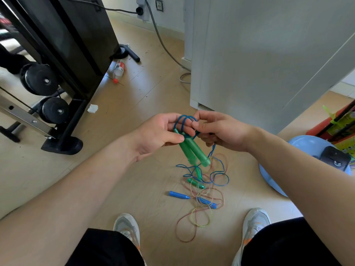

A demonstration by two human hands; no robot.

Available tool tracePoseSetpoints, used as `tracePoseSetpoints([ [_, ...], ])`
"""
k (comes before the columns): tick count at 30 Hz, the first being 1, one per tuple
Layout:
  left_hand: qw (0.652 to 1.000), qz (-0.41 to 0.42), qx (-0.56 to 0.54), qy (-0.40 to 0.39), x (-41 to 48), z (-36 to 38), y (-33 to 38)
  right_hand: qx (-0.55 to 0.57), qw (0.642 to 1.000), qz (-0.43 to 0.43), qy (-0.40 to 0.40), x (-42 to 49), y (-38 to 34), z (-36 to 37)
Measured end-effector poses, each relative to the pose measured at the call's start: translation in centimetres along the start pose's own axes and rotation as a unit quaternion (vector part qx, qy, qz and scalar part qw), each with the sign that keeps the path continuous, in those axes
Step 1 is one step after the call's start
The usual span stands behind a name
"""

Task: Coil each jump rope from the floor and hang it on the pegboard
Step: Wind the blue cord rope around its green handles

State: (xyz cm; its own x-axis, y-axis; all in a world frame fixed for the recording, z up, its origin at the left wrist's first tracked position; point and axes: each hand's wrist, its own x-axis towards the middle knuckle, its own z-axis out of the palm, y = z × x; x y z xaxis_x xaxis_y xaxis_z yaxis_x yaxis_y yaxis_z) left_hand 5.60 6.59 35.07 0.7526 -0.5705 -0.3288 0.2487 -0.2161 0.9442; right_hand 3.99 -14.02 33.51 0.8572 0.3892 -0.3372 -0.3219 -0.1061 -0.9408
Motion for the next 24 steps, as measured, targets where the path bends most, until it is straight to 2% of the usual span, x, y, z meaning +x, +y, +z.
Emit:
tracePoseSetpoints([
  [5, 0.994, -0.052, -0.085, 0.034, 0.2, 0.6, 0.0, -0.018, 1.0, 0.009, 0.005, 0.3, -0.1, 0.6],
  [12, 0.983, -0.068, -0.045, 0.163, 1.1, 1.8, -1.0, -0.035, 0.998, 0.008, 0.047, 0.5, -0.3, 1.2],
  [17, 0.984, -0.03, 0.014, 0.175, 1.3, 2.0, -1.7, -0.035, 0.997, 0.021, 0.059, 0.5, -0.3, 1.2],
  [24, 0.986, -0.008, 0.034, 0.165, 1.2, 2.2, -1.4, -0.052, 0.996, 0.026, 0.061, 0.5, -0.2, 1.5],
])
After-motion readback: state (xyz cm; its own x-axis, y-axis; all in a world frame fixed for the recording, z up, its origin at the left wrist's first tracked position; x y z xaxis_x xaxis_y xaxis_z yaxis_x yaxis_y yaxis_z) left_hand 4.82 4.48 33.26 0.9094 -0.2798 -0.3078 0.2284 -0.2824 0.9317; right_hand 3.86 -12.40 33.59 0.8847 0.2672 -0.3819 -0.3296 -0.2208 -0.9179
